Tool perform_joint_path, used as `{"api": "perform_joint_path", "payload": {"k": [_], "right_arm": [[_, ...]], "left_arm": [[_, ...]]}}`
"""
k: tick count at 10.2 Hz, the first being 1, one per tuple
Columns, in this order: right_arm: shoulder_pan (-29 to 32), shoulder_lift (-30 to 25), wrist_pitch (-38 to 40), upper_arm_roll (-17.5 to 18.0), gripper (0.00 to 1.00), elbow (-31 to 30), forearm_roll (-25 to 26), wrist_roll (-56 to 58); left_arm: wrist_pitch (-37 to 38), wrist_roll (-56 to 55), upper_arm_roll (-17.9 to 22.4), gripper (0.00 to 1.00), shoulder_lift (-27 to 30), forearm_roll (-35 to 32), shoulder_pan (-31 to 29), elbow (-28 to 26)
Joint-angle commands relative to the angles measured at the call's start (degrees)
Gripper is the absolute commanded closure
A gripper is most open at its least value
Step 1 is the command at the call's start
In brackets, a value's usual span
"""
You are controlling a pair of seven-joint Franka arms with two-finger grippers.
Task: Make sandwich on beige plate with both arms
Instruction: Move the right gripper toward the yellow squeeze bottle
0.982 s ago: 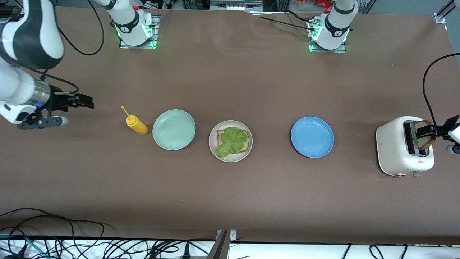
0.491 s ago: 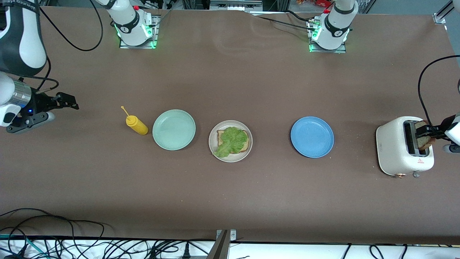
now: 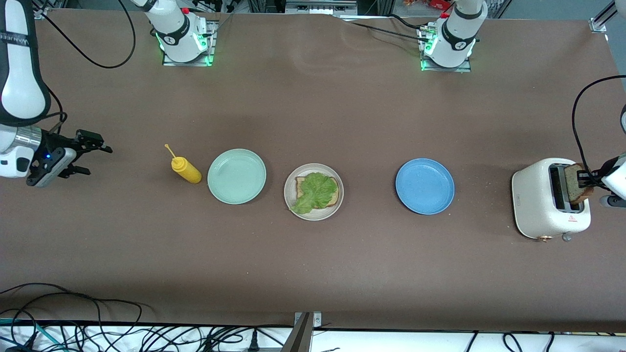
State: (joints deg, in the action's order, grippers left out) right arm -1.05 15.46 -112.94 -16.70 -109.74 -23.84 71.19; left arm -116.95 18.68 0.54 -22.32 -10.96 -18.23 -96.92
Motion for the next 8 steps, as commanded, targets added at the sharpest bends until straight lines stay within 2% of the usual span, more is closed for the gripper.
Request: {"api": "perform_joint_path", "payload": {"k": [1, 2, 6, 8], "right_arm": [[1.75, 3.33, -0.52, 0.62, 0.00, -1.34, -10.30, 17.41], [2.01, 4.74, -0.35, 0.71, 0.00, -2.05, -14.70, 23.84], [3.95, 9.75, 1.40, 1.94, 0.00, -2.76, -24.29, 40.21], [4.21, 14.14, 5.78, 1.94, 0.00, -2.67, -32.45, 50.83]], "left_arm": [[-0.03, 0.31, -0.36, 1.00, 0.61, -1.87, 0.12, 0.59], [0.14, 0.31, -0.45, 1.00, 0.70, -1.87, 0.21, 1.20], [6.10, 0.39, -0.71, 1.00, 0.96, -1.96, 1.44, 6.90], [10.23, 0.39, -0.71, 1.00, 0.96, -1.96, 2.76, 10.68]]}}
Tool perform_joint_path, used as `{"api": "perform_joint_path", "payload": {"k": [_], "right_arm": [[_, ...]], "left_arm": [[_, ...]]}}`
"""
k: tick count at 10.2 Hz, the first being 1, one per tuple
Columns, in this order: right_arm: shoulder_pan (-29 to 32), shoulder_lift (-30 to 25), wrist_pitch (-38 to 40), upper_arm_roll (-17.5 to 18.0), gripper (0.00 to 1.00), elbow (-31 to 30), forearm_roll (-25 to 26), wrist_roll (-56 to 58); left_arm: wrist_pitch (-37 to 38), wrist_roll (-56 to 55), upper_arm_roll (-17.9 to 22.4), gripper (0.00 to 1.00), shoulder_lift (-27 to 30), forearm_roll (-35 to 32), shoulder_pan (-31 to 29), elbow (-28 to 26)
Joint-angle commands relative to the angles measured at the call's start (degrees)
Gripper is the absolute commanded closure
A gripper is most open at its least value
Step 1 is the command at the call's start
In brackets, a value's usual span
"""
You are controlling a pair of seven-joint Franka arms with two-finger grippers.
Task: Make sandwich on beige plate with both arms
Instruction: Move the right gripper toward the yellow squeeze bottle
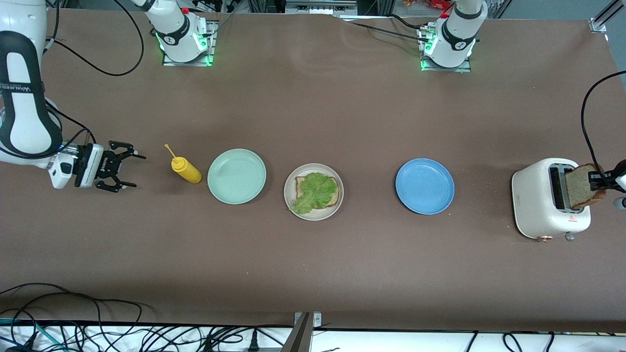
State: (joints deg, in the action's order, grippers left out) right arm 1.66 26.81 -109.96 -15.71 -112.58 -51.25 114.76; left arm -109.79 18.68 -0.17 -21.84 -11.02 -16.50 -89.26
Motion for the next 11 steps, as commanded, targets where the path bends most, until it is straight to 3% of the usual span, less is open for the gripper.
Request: {"api": "perform_joint_path", "payload": {"k": [1, 5, 10, 11], "right_arm": [[1.42, 4.81, 5.95, 1.38, 0.00, 0.08, -9.96, 10.63], [1.60, 7.11, 9.31, 5.75, 0.00, -2.11, -14.65, 15.49], [1.59, 7.29, 9.94, 6.92, 0.00, -2.29, -17.47, 20.84], [1.51, 7.56, 10.02, 7.09, 0.13, -2.29, -17.48, 20.94]], "left_arm": [[4.75, 0.39, -0.09, 1.00, 0.48, -1.81, 1.38, 4.34], [7.65, 2.83, -0.09, 1.00, 0.57, -1.20, 2.70, 7.33], [11.18, 4.35, -0.44, 1.00, 0.57, 0.64, 5.07, 8.84], [11.18, 4.17, -0.44, 1.00, 0.57, 2.13, 5.08, 8.84]]}}
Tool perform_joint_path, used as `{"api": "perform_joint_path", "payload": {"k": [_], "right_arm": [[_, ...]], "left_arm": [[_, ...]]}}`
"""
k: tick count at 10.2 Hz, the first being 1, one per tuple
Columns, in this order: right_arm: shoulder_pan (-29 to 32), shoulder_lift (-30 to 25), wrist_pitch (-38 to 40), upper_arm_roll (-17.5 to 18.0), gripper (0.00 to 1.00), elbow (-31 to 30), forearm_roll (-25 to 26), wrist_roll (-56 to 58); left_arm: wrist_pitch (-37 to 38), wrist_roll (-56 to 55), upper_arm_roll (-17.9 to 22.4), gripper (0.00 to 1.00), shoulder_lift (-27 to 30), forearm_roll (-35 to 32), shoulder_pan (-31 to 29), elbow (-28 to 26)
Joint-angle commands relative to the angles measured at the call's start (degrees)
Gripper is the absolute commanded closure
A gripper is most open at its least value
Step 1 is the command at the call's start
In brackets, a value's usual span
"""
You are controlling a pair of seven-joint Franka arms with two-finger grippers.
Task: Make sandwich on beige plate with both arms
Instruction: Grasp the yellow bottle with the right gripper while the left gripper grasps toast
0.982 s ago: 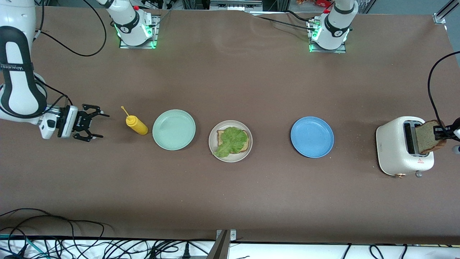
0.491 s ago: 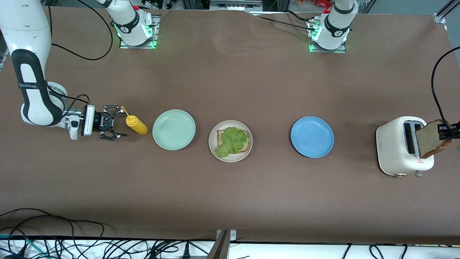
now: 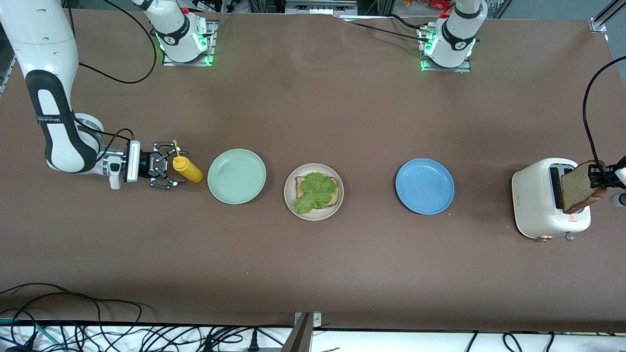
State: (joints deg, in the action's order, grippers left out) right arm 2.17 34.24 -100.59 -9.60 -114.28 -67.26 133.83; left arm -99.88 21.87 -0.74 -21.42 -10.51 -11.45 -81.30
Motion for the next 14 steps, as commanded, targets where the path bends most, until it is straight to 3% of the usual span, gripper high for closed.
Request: {"api": "perform_joint_path", "payload": {"k": [1, 3, 4, 7, 8, 9, 12, 14], "right_arm": [[1.08, 0.47, 0.57, 1.94, 0.37, -0.60, -1.56, 1.96], [1.08, 0.74, 0.65, 2.21, 0.90, -0.68, -2.95, 1.87], [0.99, 0.47, 0.57, 2.30, 1.00, -0.34, -2.96, 1.09], [0.73, -1.01, -2.14, 3.35, 1.00, 3.69, -0.70, -9.07], [0.73, -2.68, -5.64, 5.88, 1.00, 4.93, 2.28, -13.46], [0.73, -3.91, -7.93, 7.30, 1.00, 5.81, 6.75, -18.99], [0.73, -6.11, -18.03, 16.24, 1.00, 9.77, 21.24, -36.03], [-0.75, -7.08, -21.40, 20.74, 1.00, 12.92, 33.80, -49.74]], "left_arm": [[1.36, 0.90, 0.12, 1.00, 0.16, 2.16, 0.03, 0.88], [1.71, 0.55, 0.03, 1.00, 0.16, 4.26, 0.11, 0.88], [2.15, 0.54, 0.12, 1.00, 0.16, 6.10, 0.64, 0.88], [2.85, 0.54, -0.05, 1.00, 0.07, 7.61, 1.34, 0.79], [2.94, 0.54, -0.14, 1.00, -0.02, 8.66, 1.78, 0.79], [2.94, 0.46, -0.23, 1.00, -0.11, 9.19, 1.87, 0.71], [2.94, 0.46, -0.23, 1.00, -0.28, 9.28, 2.75, 0.71], [3.03, 0.46, -0.23, 1.00, -0.37, 9.28, 2.84, 0.62]]}}
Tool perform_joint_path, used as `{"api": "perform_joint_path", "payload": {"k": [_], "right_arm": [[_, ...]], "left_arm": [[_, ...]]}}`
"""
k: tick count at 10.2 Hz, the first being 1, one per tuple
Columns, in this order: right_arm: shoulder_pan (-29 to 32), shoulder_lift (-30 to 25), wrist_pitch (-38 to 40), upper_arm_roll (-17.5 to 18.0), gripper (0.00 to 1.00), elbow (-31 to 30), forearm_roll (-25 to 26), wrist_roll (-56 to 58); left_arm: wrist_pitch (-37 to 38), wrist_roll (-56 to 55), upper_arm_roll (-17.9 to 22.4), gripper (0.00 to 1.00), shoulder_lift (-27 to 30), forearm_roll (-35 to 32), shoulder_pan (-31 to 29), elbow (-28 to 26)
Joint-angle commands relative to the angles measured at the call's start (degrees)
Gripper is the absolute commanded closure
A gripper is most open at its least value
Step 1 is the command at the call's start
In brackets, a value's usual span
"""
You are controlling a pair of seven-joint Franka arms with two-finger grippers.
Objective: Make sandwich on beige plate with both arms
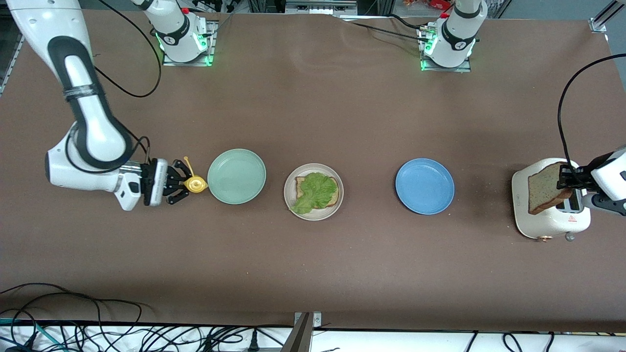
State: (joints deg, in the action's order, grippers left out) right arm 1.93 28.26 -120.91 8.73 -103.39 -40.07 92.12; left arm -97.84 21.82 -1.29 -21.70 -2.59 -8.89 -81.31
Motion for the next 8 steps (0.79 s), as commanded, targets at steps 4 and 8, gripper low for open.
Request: {"api": "perform_joint_path", "payload": {"k": [4, 8], "right_arm": [[-9.82, -0.31, -1.08, 2.43, 1.00, 8.73, 29.99, -26.43], [-20.10, -0.39, 0.41, 2.25, 1.00, 11.02, 50.50, -46.55]], "left_arm": [[0.99, 0.50, 0.32, 1.00, -0.19, 1.36, 0.37, 0.45], [0.99, 0.50, 0.32, 1.00, -0.27, 1.36, 0.37, 0.36]]}}
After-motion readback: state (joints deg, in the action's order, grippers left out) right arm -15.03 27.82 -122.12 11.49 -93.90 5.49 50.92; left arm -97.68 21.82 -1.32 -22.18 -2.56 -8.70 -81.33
